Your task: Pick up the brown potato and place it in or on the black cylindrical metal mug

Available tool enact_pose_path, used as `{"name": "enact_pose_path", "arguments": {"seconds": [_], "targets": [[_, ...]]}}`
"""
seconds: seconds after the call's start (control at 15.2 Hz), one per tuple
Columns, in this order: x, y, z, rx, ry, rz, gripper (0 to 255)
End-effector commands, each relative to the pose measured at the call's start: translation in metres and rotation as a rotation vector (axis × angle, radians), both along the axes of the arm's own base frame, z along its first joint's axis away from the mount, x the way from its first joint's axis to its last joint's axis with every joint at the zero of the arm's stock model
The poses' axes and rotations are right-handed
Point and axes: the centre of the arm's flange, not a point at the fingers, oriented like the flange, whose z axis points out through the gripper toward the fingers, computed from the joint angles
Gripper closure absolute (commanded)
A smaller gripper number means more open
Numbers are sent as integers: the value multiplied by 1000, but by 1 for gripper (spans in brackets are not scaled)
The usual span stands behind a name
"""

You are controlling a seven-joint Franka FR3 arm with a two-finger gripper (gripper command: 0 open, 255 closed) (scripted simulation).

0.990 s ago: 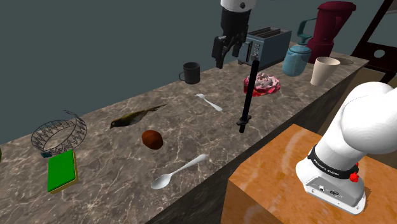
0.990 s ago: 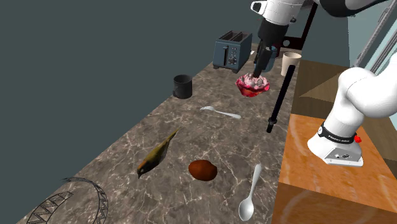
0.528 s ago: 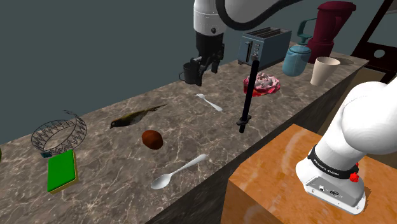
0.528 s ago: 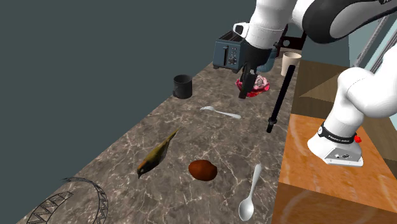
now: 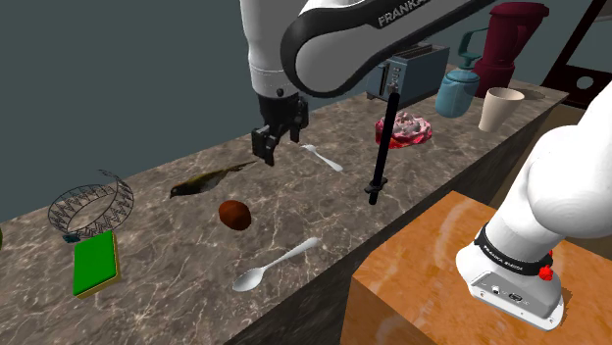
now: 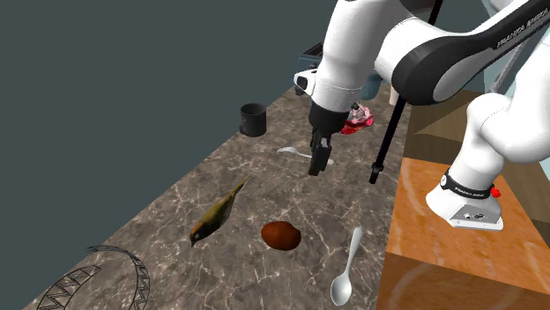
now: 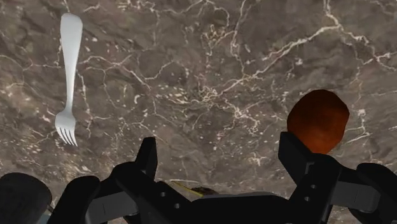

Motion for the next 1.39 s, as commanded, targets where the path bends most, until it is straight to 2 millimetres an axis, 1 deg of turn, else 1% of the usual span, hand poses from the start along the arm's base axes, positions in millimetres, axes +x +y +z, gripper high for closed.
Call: {"name": "enact_pose_path", "arguments": {"seconds": [0.0,0.73,0.79,1.19,1.25,1.32], "targets": [[9,20,-13,2,3,17,0],[45,137,-88,4,21,109,0],[46,140,-90,4,22,111,0],[50,138,-121,4,22,111,0],[51,138,-129,4,22,111,0],[51,138,-129,4,22,111,0]]}}
